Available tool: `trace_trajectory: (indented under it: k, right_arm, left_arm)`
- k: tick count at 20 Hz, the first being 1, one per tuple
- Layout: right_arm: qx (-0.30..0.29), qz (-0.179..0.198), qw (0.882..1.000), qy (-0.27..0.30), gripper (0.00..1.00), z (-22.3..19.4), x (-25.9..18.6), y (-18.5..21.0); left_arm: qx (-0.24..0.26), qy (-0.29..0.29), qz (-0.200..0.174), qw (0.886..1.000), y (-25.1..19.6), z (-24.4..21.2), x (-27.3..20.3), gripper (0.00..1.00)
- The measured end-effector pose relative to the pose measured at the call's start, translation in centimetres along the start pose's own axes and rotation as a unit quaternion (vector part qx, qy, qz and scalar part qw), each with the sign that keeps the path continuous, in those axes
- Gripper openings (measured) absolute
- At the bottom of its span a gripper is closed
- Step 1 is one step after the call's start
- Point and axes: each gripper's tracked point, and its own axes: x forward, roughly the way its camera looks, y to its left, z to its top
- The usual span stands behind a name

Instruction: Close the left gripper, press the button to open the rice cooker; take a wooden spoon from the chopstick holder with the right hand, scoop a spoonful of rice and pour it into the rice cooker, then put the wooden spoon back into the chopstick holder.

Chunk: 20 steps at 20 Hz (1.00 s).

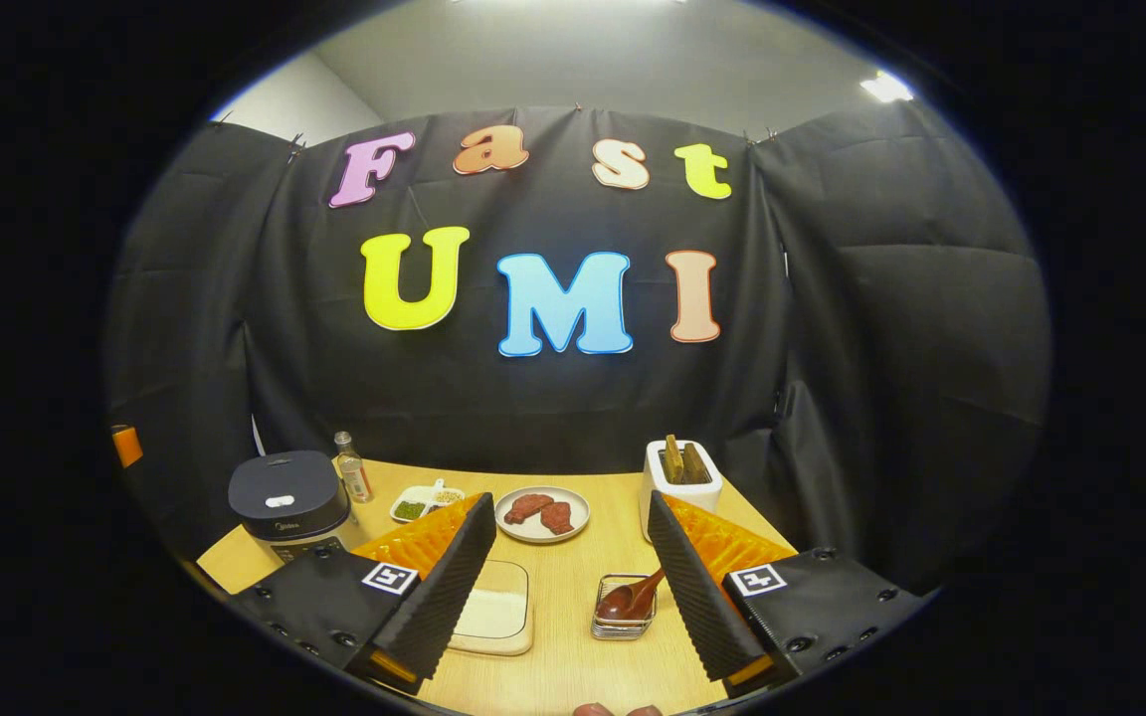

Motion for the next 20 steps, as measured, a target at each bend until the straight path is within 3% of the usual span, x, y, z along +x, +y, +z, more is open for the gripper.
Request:
trace_trajectory:
  k: [6,12,16,19,20]
  right_arm:
    - [0.001,-0.011,1.000,-0.001,0.97,0.0,-0.6,-1.0]
    - [-0.009,-0.034,0.999,0.002,0.97,-0.4,0.1,-4.8]
    - [-0.021,-0.021,1.000,0.006,0.98,0.0,2.3,-6.7]
    - [-0.033,-0.004,0.999,-0.004,0.98,1.4,3.9,-7.8]
    - [-0.035,0.001,0.999,-0.011,0.98,1.7,4.5,-8.1]
  left_arm:
    - [-0.018,0.015,0.009,1.000,0.6,-1.4,-0.4,0.93]
    - [-0.010,0.039,0.019,0.999,-1.3,-1.8,0.5,0.94]
    - [-0.020,0.044,0.046,0.998,-2.9,-1.1,1.7,0.94]
    - [-0.013,0.051,0.058,0.997,-4.3,-0.1,2.7,0.88]
    - [-0.013,0.050,0.069,0.996,-4.3,0.2,3.2,0.73]
